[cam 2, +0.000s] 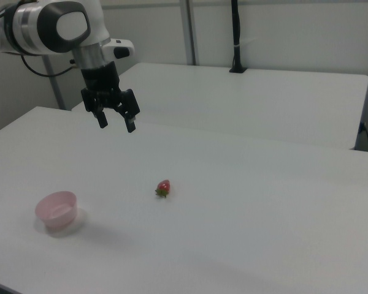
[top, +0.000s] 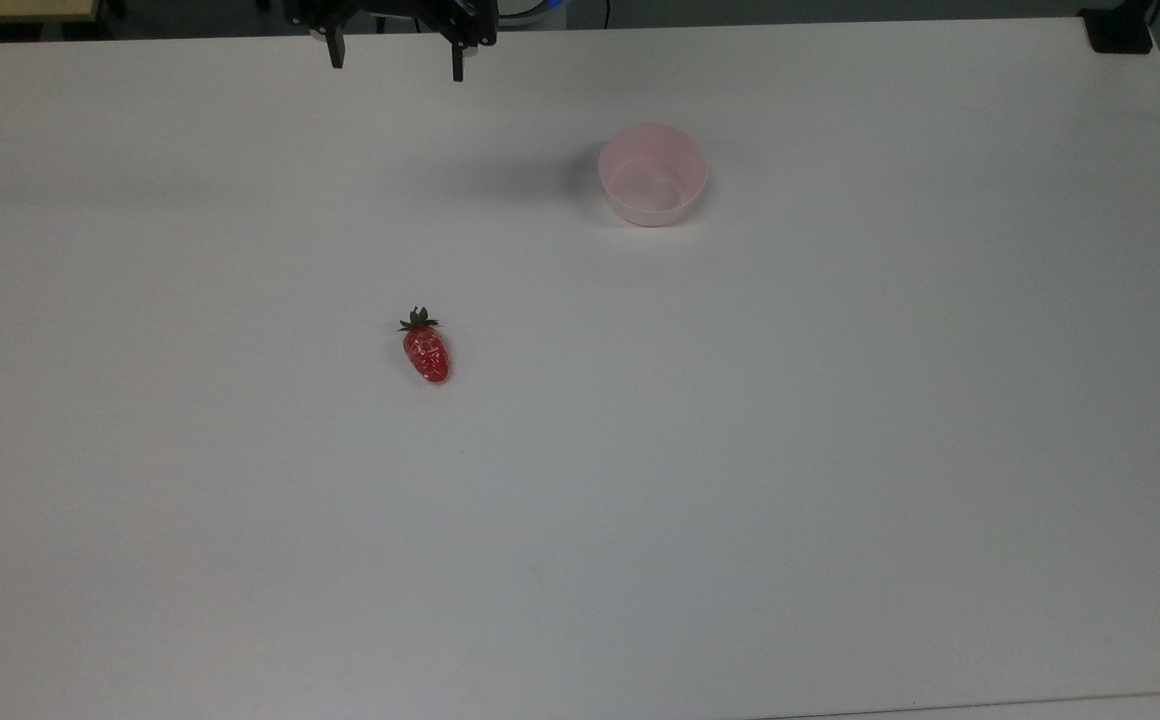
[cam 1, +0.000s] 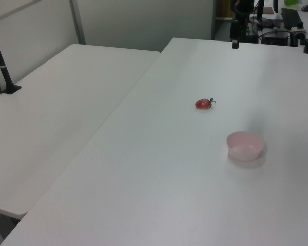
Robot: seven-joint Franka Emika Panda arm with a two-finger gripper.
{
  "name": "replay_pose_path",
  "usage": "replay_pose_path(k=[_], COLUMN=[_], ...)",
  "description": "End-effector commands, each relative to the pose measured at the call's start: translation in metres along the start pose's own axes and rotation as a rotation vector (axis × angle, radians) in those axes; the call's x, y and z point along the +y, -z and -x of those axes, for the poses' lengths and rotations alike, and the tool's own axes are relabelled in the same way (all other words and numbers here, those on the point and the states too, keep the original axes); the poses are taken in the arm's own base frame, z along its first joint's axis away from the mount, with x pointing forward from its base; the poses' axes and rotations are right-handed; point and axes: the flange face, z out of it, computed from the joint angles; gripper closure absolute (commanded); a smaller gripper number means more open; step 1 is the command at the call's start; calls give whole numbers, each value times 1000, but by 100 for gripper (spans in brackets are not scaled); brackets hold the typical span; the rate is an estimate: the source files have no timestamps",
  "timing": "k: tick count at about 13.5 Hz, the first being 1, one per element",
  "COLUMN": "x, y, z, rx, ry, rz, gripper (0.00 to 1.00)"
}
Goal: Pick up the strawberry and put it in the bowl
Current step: 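Move the open gripper over the red strawberry and lower onto it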
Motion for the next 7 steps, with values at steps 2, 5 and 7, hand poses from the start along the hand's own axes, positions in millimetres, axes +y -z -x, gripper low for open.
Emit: replay_pose_path(k=[2,5,7], x=[-7,-8,-8], y=[-1,-2,-2], z=[1,2,2], rx=[7,0,0], ry=[2,0,3], rz=[-2,-4,-4], gripper=[0,0,0])
